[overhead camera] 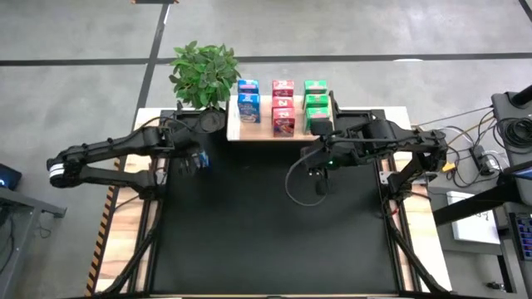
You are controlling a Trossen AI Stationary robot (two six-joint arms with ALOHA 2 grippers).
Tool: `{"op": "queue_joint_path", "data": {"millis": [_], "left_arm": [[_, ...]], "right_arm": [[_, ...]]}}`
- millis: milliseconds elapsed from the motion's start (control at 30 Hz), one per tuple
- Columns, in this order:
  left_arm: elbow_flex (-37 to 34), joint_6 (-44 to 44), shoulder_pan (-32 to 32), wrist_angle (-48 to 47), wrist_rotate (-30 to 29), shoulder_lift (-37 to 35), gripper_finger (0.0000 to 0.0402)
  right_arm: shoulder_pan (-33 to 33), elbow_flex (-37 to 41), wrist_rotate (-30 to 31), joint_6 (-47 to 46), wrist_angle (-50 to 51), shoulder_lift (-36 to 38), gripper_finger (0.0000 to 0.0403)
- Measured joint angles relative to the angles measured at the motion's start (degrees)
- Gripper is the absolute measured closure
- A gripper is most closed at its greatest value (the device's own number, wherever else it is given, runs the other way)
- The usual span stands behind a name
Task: Stack cereal on shelf
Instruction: Put the blue cereal box aligned with the other blue cereal boxes on the shelf
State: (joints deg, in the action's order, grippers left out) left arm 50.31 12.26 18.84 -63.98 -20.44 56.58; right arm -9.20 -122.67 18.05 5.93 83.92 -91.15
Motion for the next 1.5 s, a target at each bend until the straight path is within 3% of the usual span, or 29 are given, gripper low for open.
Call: {"op": "queue_joint_path", "data": {"millis": [167,633,967,1067,1267,1500], "left_arm": [[-3.0,3.87,2.57,4.7,0.31,0.03,0.0149],[-7.68,6.0,6.13,6.0,5.87,0.0,0.0175],[-4.97,5.65,6.11,4.59,6.18,-0.09,0.0264],[-2.09,2.39,5.85,2.42,10.15,-0.04,0.0285],[7.34,-5.78,1.32,-1.69,26.62,-0.1,0.0302],[14.0,-6.92,-11.44,8.02,29.0,2.45,0.0303]], "right_arm": [[-0.58,0.0,0.0,-0.23,0.02,0.0,0.039],[-0.69,0.11,-0.01,-0.86,0.07,0.0,0.039],[-1.05,0.13,0.01,-1.81,0.09,0.0,0.039],[-2.31,0.25,0.01,-3.58,0.15,0.02,0.039],[-7.3,3.15,4.86,-6.3,-2.81,1.15,0.039],[-11.43,13.49,6.13,-7.65,-12.19,5.04,0.039]]}}
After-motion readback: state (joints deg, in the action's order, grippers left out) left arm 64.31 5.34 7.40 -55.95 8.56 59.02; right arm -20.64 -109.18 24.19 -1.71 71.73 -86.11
